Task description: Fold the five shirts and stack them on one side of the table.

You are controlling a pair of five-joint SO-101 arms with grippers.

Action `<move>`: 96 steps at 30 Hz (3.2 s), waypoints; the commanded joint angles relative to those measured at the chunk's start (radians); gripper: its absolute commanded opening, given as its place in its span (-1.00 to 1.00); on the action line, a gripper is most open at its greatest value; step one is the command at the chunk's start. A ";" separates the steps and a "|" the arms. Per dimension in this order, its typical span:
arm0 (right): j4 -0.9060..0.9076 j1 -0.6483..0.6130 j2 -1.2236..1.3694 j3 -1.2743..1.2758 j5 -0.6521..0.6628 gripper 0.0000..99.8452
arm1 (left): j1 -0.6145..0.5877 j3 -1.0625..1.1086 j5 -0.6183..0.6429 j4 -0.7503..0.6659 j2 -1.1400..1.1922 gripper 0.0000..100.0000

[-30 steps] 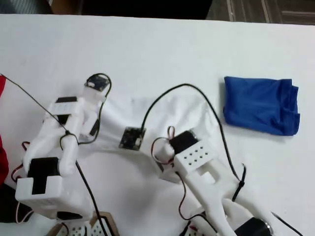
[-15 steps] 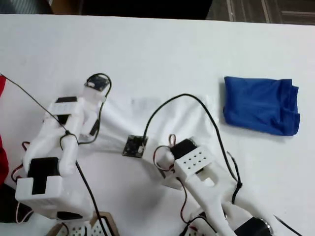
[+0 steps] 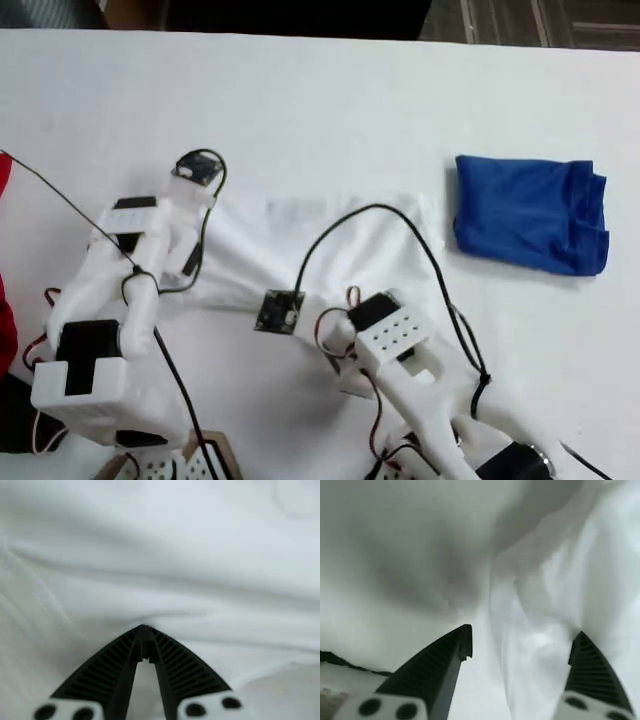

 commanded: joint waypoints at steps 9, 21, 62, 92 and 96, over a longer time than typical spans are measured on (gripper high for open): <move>-0.211 0.114 0.148 0.008 -0.003 -0.53 | -0.014 0.002 -0.008 -0.023 -0.014 -0.95; -0.114 0.153 0.269 -0.216 -0.002 -0.96 | -0.014 0.002 -0.008 -0.023 -0.014 -0.95; 0.360 0.340 0.932 -1.556 0.195 -0.46 | -0.012 0.002 -0.008 -0.023 -0.014 -0.95; 0.217 0.314 0.826 -1.106 0.146 -0.96 | -0.012 0.002 -0.008 -0.023 -0.014 -0.95; 0.216 0.315 0.829 -1.155 0.146 -0.96 | -0.012 0.002 -0.008 -0.023 -0.014 -0.95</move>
